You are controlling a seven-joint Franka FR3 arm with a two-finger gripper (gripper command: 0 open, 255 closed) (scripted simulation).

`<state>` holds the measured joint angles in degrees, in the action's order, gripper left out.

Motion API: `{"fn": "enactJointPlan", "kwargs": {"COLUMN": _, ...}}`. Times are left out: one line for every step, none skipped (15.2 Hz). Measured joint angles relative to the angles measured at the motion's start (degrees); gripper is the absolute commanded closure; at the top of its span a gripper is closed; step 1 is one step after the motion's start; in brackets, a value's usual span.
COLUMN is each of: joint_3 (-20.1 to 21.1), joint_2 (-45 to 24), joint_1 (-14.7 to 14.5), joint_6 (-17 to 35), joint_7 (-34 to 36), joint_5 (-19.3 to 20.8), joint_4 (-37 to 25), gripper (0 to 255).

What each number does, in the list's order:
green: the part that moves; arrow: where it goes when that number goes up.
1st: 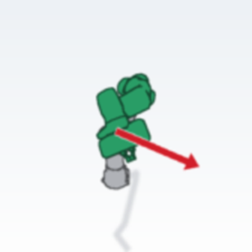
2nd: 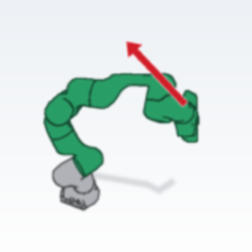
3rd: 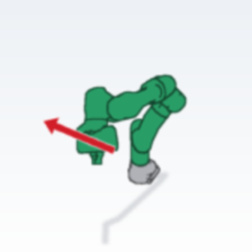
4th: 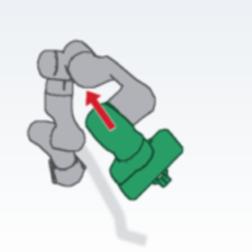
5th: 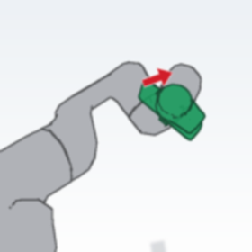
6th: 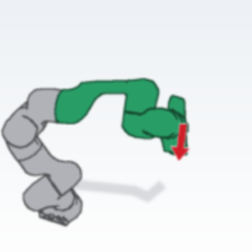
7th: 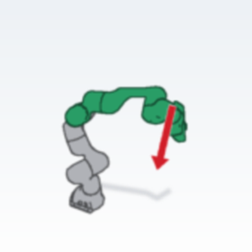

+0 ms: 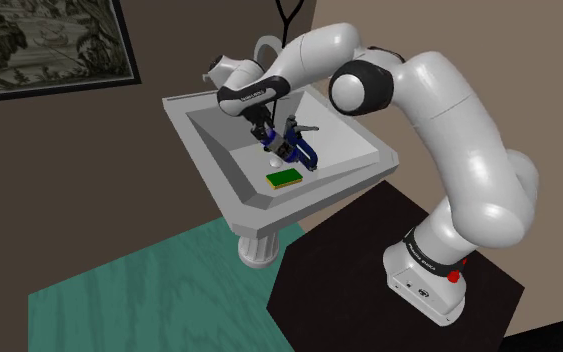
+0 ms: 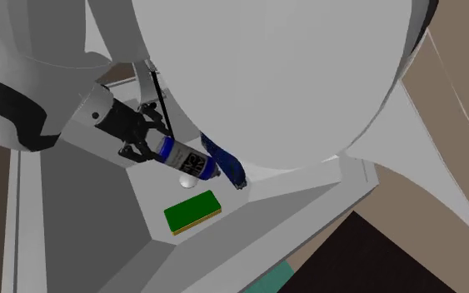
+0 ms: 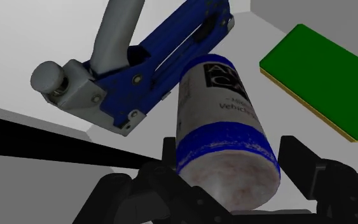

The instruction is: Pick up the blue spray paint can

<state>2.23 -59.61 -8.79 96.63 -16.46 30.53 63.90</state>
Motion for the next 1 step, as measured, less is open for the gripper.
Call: {"fn": "enactJointPlan", "kwargs": {"joint_3": 0.0, "joint_2": 0.1, "joint_1": 0.0, "joint_6": -0.4, "joint_7": -0.2, "joint_5": 0.0, "joint_4": -0.3, "gripper": 255}}
